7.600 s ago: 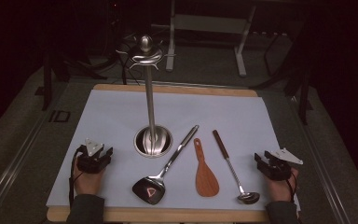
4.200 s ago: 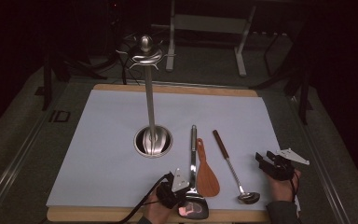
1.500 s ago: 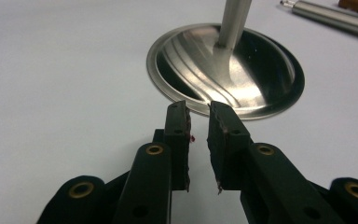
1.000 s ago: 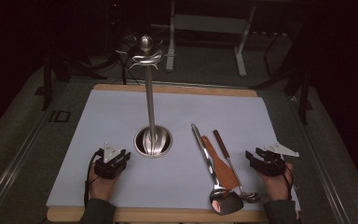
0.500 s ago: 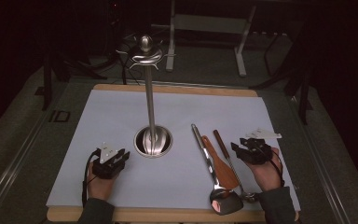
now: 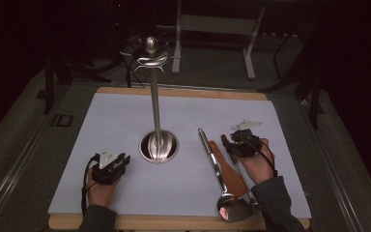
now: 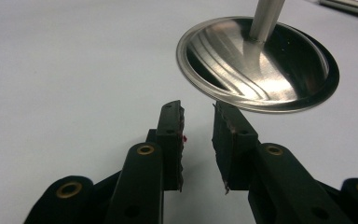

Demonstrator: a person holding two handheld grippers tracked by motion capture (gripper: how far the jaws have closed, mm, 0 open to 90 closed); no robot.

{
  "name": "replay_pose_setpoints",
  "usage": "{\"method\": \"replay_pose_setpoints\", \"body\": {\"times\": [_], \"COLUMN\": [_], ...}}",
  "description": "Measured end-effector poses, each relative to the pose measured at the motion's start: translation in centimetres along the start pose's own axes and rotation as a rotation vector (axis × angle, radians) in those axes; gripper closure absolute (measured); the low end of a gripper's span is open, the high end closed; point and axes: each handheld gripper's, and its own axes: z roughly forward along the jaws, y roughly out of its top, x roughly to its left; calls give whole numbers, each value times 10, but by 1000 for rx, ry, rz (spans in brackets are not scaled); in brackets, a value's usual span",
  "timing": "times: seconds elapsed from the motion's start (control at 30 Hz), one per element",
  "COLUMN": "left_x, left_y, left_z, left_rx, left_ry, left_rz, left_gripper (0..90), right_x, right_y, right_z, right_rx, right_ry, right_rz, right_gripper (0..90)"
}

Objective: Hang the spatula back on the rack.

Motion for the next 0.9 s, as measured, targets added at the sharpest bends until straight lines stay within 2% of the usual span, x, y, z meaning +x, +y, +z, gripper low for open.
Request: {"method": "replay_pose_setpoints", "body": {"times": [0.17,0.4,0.6,0.73,0.9], "left_x": [0,-1,-1,-1,-1], "left_y": [0,0,0,0,0], "left_z": [0,0,0,0,0], "left_rx": [0,1,1,2,3], "left_ry": [2,6,7,8,9], "left_rz": [2,5,9,8,9], "left_gripper": [727,725,723,721,717], "right_x": [7,14,21,21,24], "right_y": [10,15,14,11,8], "right_z": [17,40,52,60,67], "right_rx": [54,140,186,221,251], "right_ry": [27,88,83,96,83], "right_rz": [-3,39,21,40,45], "right_gripper": [646,681,692,705,675]}}
